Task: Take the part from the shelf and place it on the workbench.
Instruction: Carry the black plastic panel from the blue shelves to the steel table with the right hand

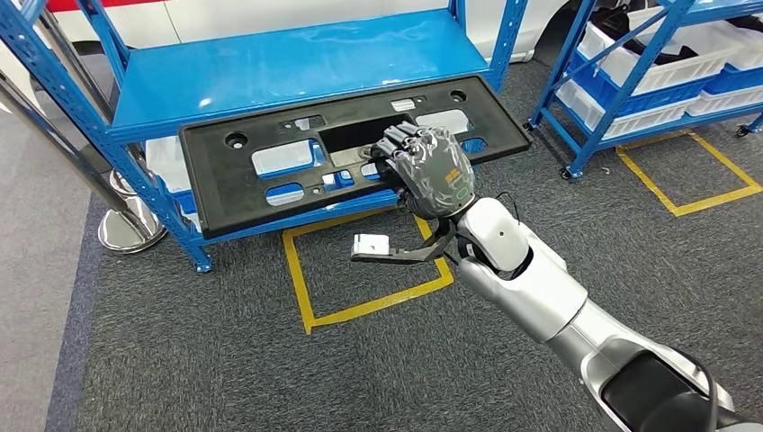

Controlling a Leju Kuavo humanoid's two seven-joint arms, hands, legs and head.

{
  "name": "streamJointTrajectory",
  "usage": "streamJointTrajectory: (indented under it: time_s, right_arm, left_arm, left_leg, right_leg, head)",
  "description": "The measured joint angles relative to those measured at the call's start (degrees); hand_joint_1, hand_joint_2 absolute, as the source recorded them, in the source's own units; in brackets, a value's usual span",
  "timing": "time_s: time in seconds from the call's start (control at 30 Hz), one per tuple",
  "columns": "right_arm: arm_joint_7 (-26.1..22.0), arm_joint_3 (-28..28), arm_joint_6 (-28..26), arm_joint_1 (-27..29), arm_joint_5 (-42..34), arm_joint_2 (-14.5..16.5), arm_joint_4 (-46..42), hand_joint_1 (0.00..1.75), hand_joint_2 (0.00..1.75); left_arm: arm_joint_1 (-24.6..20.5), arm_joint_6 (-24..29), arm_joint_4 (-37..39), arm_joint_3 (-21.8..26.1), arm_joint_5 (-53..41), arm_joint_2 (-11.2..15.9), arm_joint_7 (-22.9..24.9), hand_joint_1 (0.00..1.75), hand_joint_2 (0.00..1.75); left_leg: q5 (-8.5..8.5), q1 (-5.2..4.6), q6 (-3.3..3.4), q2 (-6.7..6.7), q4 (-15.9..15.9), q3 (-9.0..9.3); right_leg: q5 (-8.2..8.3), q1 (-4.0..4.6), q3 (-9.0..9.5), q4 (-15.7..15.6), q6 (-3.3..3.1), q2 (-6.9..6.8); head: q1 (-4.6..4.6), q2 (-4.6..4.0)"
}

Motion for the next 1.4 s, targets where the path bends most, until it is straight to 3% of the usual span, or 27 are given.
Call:
streamJointTrajectory:
  time_s: [0.07, 0.13, 0.17, 0.23, 0.3, 0.37, 0.43, 0.5, 0.53, 0.63, 0.67, 0.7, 0.73, 0.8, 0.83, 0.9, 0.93, 1.0, 1.03, 1.07, 1.13, 1.17, 1.2, 1.27, 1.3, 1.33, 1.4]
  right_arm:
    - [-0.12, -0.44, 0.54, 0.29, -0.61, -0.54, -0.44, 1.75, 1.75]
    - [-0.38, -1.07, 1.00, 0.36, -1.30, -1.02, -0.75, 1.75, 1.75]
    - [-0.53, -1.38, 1.21, 0.36, -1.54, -1.21, -0.80, 1.75, 1.75]
    - [-0.93, -1.77, 1.57, 0.36, -1.82, -1.42, -0.83, 1.75, 1.75]
    - [-1.25, -1.89, 1.71, 0.35, -1.85, -1.58, -0.99, 1.75, 1.75]
    - [-1.27, -2.12, 1.73, 0.31, -1.85, -1.76, -1.41, 1.75, 1.75]
    - [-1.20, -2.47, 1.74, 0.23, -1.85, -1.91, -1.70, 1.75, 1.75]
    - [-1.19, -2.69, 1.78, 0.19, -1.85, -1.98, -1.72, 1.75, 1.75]
    - [-1.20, -2.74, 1.81, 0.18, -1.85, -2.05, -1.72, 1.75, 1.75]
    - [-1.20, -2.89, 1.92, 0.17, -1.85, -2.37, -1.72, 1.75, 1.75]
    - [-1.19, -2.93, 1.97, 0.18, -1.85, -2.43, -1.72, 1.75, 1.75]
    - [-1.19, -2.95, 2.05, 0.18, -1.86, -2.43, -1.70, 1.75, 1.75]
    - [-1.21, -2.95, 2.18, 0.16, -1.86, -2.43, -1.68, 1.75, 1.75]
    - [-1.28, -2.93, 2.51, -0.12, -1.87, -2.39, -1.58, 1.75, 1.75]
    - [-1.31, -2.84, 2.74, -0.49, -1.87, -2.22, -1.51, 1.75, 1.75]
    - [-1.21, -2.49, 3.29, -1.43, -1.85, -1.48, -1.27, 1.75, 1.75]
    - [-1.13, -2.15, 3.60, -1.91, -1.81, -0.95, -1.02, 1.75, 1.75]
    - [-0.97, -1.31, 4.20, -2.58, -1.73, 0.13, -0.38, 1.75, 1.75]
    - [-0.87, -0.76, 4.49, -2.88, -1.68, 0.79, -0.05, 1.75, 1.75]
    - [-0.69, -0.18, 4.74, -3.19, -1.67, 1.40, 0.25, 1.75, 1.75]
    - [-0.17, 1.15, 5.18, -4.10, -1.79, 2.74, 0.95, 1.75, 1.75]
    - [0.11, 1.84, 5.37, -4.61, -1.88, 3.33, 1.36, 1.75, 1.75]
    - [0.41, 2.57, 5.58, -5.09, -2.01, 3.95, 1.77, 1.75, 1.75]
    - [0.91, 4.01, 6.00, -5.84, -2.51, 4.97, 2.52, 1.75, 1.75]
    - [1.09, 4.70, 6.21, -6.21, -2.88, 5.44, 2.81, 1.75, 1.75]
    - [1.18, 5.30, 6.38, -6.64, -3.32, 5.90, 3.07, 1.75, 1.75]
    - [1.25, 6.25, 6.62, -7.74, -4.16, 6.87, 3.55, 1.75, 1.75]
  left_arm:
    - [0.27, -0.41, -0.57, 0.02, -0.41, -0.32, -0.27, 0.00, 1.75]
    - [0.38, -0.77, -1.00, 0.05, -0.66, -0.69, -0.34, 0.00, 1.75]
    - [0.38, -0.88, -1.18, 0.09, -0.75, -0.82, -0.32, 0.00, 1.75]
    - [0.23, -1.05, -1.48, 0.19, -0.99, -0.98, -0.22, 0.00, 1.75]
    - [-0.01, -1.17, -1.83, 0.34, -1.13, -1.00, -0.14, 0.00, 1.75]
    - [-0.22, -1.25, -2.22, 0.50, -1.14, -1.02, -0.10, 0.00, 1.75]
    - [-0.30, -1.30, -2.44, 0.69, -1.14, -1.12, -0.09, 0.00, 1.75]
    - [-0.34, -1.32, -2.46, 0.92, -1.14, -1.31, -0.05, 0.00, 1.75]
    - [-0.38, -1.32, -2.49, 0.99, -1.14, -1.38, -0.03, 0.00, 1.75]
    - [-0.39, -1.34, -2.59, 1.08, -1.16, -1.49, 0.04, 0.00, 1.75]
    - [-0.36, -1.36, -2.61, 1.10, -1.16, -1.51, 0.08, 0.00, 1.75]
    - [-0.37, -1.38, -2.62, 1.11, -1.16, -1.54, 0.13, 0.00, 1.75]
    - [-0.43, -1.41, -2.62, 1.14, -1.13, -1.61, 0.17, 0.00, 1.75]
    - [-0.73, -1.45, -2.63, 1.20, -0.89, -1.82, 0.14, 0.00, 1.75]
    - [-0.93, -1.45, -2.68, 1.25, -0.65, -1.96, 0.09, 0.00, 1.75]
    - [-1.40, -1.40, -2.85, 1.41, -0.04, -2.29, -0.09, 0.00, 1.75]
    - [-1.64, -1.38, -2.96, 1.53, 0.30, -2.45, -0.19, 0.00, 1.75]
    - [-2.11, -1.35, -3.03, 1.90, 1.05, -2.71, -0.42, 0.00, 1.75]
    - [-2.40, -1.35, -3.04, 2.09, 1.51, -2.78, -0.54, 0.00, 1.75]
    - [-2.74, -1.36, -3.04, 2.25, 2.12, -2.90, -0.66, 0.00, 1.75]
    - [-3.77, -1.37, -3.06, 2.38, 3.59, -3.13, -0.66, 0.00, 1.75]
    - [-4.46, -1.40, -3.11, 2.34, 4.42, -3.23, -0.46, 0.00, 1.75]
    - [-5.24, -1.52, -3.22, 2.19, 5.35, -3.27, -0.10, 0.00, 1.75]
    - [-6.80, -1.98, -3.66, 1.34, 7.91, -3.32, 1.05, 0.00, 1.75]
    - [-7.38, -2.25, -4.00, 0.56, 9.76, -3.34, 1.80, 0.00, 1.75]
    - [-7.80, -2.44, -4.42, -0.37, 11.78, -3.30, 2.53, 0.00, 1.75]
    - [-8.36, -2.64, -5.26, -2.69, 16.52, -3.20, 4.10, 0.00, 1.75]
  left_leg:
    - [-5.18, 0.17, -0.46, -0.03, 3.68, -1.34]
    - [-11.23, 0.18, -0.70, -0.04, 10.83, -2.54]
    - [-12.34, 0.17, -0.73, -0.03, 14.19, -2.62]
    - [-10.34, 0.12, -0.50, -0.04, 16.84, -0.70]
    - [-7.79, -0.09, 0.17, -0.08, 12.08, 4.86]
    - [-9.57, -0.49, 0.77, -0.12, 2.72, 12.00]
    - [-11.14, -0.86, 1.01, -0.15, -2.55, 15.01]
    - [-9.70, -0.69, 1.52, -0.01, -3.01, 14.09]
    - [-8.81, -0.56, 1.99, 0.14, -3.22, 13.37]
    - [-6.08, -0.47, 2.85, 0.45, -3.17, 10.37]
    - [-5.24, -0.50, 2.80, 0.46, -2.95, 9.21]
    - [-4.46, -0.51, 2.72, 0.48, -2.62, 7.90]
    - [-3.74, -0.49, 2.59, 0.49, -2.16, 6.48]
    - [-2.55, -0.41, 2.22, 0.45, -0.95, 3.77]
    - [-2.08, -0.45, 1.92, 0.38, -0.32, 2.59]
    - [-1.00, -0.57, 1.20, 0.28, 0.43, 1.22]
    - [-0.31, -0.60, 0.85, 0.26, 0.39, 0.88]
    - [0.66, -0.43, 0.18, 0.19, 0.14, 0.28]
    - [-0.27, -0.31, -0.14, 0.13, 0.65, -0.27]
    - [-2.58, -0.20, -0.46, 0.07, 2.22, -1.00]
    - [-8.82, -0.02, -1.00, 0.03, 8.49, -2.63]
    - [-10.76, 0.02, -1.18, 0.03, 12.26, -3.26]
    - [-10.95, 0.04, -1.23, 0.01, 15.38, -3.52]
    - [-7.71, -0.05, -0.82, -0.18, 17.21, -1.95]
    - [-6.04, -0.16, -0.31, -0.68, 15.28, 0.28]
    - [-5.75, -0.31, 0.42, -1.70, 11.62, 3.42]
    - [-8.18, -0.49, 1.34, -3.46, 2.89, 9.52]
  right_leg:
    - [1.65, -0.19, -1.69, -0.14, -1.01, -0.31]
    - [3.31, -0.03, -3.67, -0.08, -1.46, -0.38]
    - [4.16, 0.08, -4.77, -0.01, -1.47, -0.39]
    - [5.82, 0.29, -7.06, 0.22, -1.41, -0.39]
    - [7.31, 0.41, -8.95, 0.48, -1.25, -0.39]
    - [8.71, 0.50, -9.97, 0.57, -0.83, -0.41]
    - [10.25, 0.40, -10.18, 0.06, -0.18, -0.54]
    - [10.77, 0.29, -10.47, -0.44, 0.48, -0.47]
    - [9.22, 0.26, -10.92, 0.30, 0.71, -0.31]
    - [-0.31, 0.09, -12.80, 8.99, 1.19, 0.01]
    - [-1.85, 0.07, -13.14, 12.67, 1.36, 0.01]
    - [-1.59, 0.04, -13.02, 15.43, 1.51, 0.01]
    - [0.01, -0.04, -12.17, 16.74, 1.64, 0.01]
    - [3.01, -0.32, -7.93, 14.07, 1.79, 0.02]
    - [2.43, -0.35, -4.62, 10.07, 1.81, 0.06]
    - [-0.62, -0.11, 0.37, 2.66, 1.43, 0.18]
    - [-1.51, 0.18, 1.18, 0.77, 1.09, 0.23]
    - [-0.54, 0.26, 0.09, 0.27, 0.14, 0.02]
    - [0.26, 0.21, -0.70, 0.27, -0.40, -0.12]
    - [1.09, 0.11, -1.65, 0.19, -0.89, -0.26]
    - [2.74, 0.21, -3.67, 0.18, -1.54, -0.31]
    - [3.50, 0.32, -4.70, 0.19, -1.65, -0.28]
    - [4.26, 0.45, -5.67, 0.21, -1.65, -0.14]
    - [5.77, 0.72, -7.48, 0.27, -1.51, 0.26]
    - [6.51, 0.86, -8.28, 0.28, -1.43, 0.59]
    - [7.20, 0.96, -8.95, 0.31, -1.32, 0.88]
    - [8.47, 1.02, -9.79, 0.32, -0.99, 1.60]
  head:
    - [0.00, 0.00]
    - [0.00, 0.00]
    - [0.00, 0.00]
    - [0.00, 0.00]
    - [-0.01, 0.00]
    - [0.01, 0.00]
    - [0.00, 0.00]
    - [-0.01, 0.00]
    - [0.00, 0.00]
    - [0.00, 0.00]
    - [-0.01, 0.00]
    - [-0.01, 0.00]
    - [-0.01, 0.00]
    - [-0.02, 0.00]
    - [-0.01, 0.00]
    - [-0.03, 0.00]
    - [-0.04, 0.00]
    - [-0.02, 0.00]
    - [-0.04, 0.00]
    - [-0.04, 0.00]
    - [-0.07, 0.00]
    - [-0.07, 0.00]
    - [-0.07, 0.00]
    - [-0.07, 0.00]
    - [-0.07, 0.00]
    - [-0.06, 0.00]
    - [-0.04, 0.00]
